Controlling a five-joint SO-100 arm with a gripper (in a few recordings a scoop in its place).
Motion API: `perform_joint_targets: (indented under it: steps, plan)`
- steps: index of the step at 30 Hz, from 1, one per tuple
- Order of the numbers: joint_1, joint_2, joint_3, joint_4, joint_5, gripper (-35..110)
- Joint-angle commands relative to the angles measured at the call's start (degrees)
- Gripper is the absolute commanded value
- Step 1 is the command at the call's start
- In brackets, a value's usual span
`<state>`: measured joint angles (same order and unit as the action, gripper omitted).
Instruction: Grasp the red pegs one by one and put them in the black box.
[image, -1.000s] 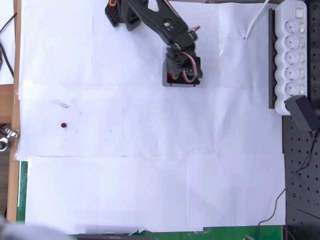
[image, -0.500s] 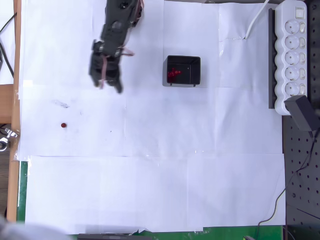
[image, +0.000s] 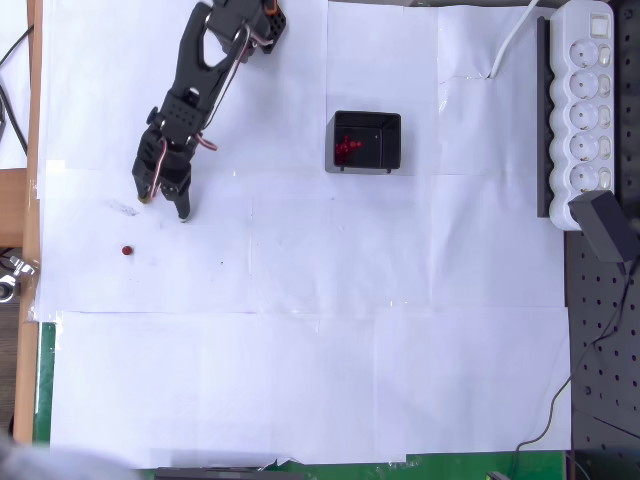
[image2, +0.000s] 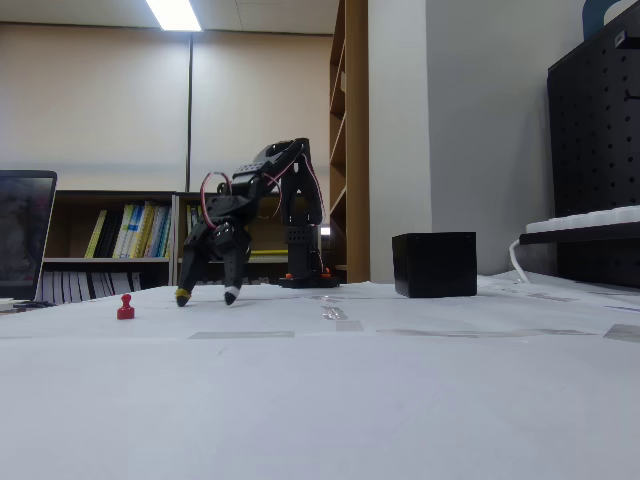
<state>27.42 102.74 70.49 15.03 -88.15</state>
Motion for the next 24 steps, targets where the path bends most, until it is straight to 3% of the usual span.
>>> perform_joint_targets:
  steps: [1,7,24]
  plan:
    - [-0.26,2.55,3.69,-5.10,0.09,31]
    - [-0.70,5.01,4.04,-13.97,1.58,31]
    - [2.81,13.45,9.84,-21.01,5.01,31]
